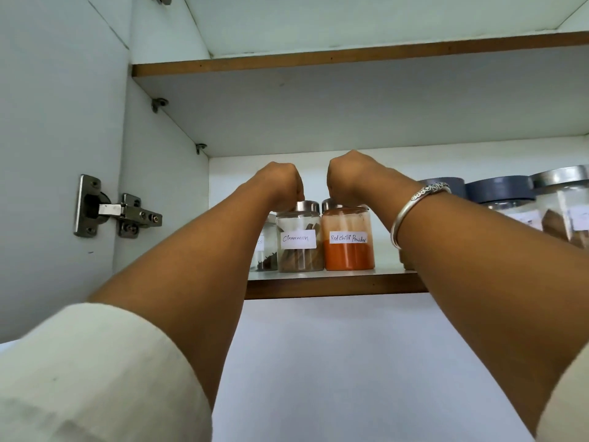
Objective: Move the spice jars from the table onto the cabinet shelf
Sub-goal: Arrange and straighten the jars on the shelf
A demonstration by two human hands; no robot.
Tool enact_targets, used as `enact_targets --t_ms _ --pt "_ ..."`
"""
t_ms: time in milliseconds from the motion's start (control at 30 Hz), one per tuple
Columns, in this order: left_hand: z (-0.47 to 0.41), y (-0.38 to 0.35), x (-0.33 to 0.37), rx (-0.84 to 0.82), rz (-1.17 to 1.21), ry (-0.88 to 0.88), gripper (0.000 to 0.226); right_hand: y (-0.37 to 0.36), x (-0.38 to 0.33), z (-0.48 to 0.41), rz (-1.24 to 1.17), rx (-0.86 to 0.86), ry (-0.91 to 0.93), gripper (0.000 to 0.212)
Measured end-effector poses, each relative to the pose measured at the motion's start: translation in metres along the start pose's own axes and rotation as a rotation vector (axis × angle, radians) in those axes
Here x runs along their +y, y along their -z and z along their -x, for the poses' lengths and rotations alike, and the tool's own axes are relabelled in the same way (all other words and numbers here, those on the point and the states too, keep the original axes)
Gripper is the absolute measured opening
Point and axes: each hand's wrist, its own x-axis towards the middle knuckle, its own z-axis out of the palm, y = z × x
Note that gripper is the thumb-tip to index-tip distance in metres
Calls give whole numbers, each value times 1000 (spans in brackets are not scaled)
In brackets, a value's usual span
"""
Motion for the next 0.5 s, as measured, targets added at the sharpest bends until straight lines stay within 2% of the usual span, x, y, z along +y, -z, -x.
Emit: enact_targets --t_ms 100,200,500 --pt "-9 -12 -4 -33 -36 -18 32 -12 -1 -7 30 5 -1 22" --pt "-18 -25 -12 -68 -80 -29 33 -24 -2 -14 69 -26 11 32" --pt "-33 -46 -18 -134 -167 -71 40 -47 -1 -32 108 -127 34 28"
